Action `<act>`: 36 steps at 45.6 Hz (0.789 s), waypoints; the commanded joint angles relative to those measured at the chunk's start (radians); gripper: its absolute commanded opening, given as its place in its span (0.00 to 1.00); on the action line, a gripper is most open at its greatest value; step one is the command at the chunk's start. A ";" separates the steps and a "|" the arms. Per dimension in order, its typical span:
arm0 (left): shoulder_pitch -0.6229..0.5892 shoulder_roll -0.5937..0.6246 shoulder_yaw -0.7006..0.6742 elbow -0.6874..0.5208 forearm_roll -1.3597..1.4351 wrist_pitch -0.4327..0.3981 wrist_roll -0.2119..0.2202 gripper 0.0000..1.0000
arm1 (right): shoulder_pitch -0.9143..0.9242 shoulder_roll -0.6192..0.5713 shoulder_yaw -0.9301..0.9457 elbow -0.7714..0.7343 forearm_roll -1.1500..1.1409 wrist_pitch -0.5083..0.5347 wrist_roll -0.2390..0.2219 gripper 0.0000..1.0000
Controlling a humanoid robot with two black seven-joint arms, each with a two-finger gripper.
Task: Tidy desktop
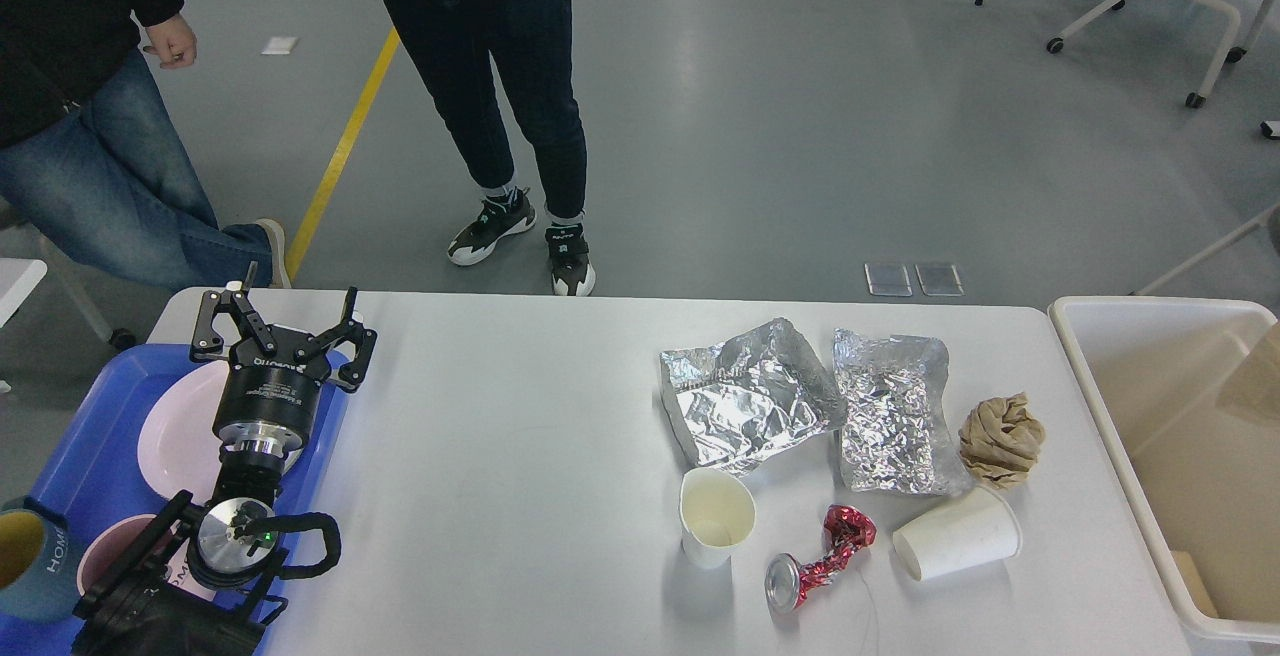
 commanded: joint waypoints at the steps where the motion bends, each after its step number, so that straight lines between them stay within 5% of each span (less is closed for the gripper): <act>1: 0.000 0.001 0.000 0.000 0.000 0.000 0.000 0.96 | -0.249 -0.003 0.165 -0.193 0.001 -0.025 0.001 0.00; 14: 0.000 -0.001 0.000 0.000 0.000 0.000 0.000 0.96 | -0.816 0.090 0.494 -0.442 0.001 -0.474 0.005 0.00; 26: 0.000 -0.001 0.000 0.000 -0.001 0.000 0.000 0.96 | -1.117 0.317 0.672 -0.753 0.010 -0.537 0.010 0.00; 36: 0.000 0.001 0.000 0.000 -0.001 0.000 0.000 0.96 | -1.154 0.400 0.704 -0.775 0.009 -0.574 0.010 0.00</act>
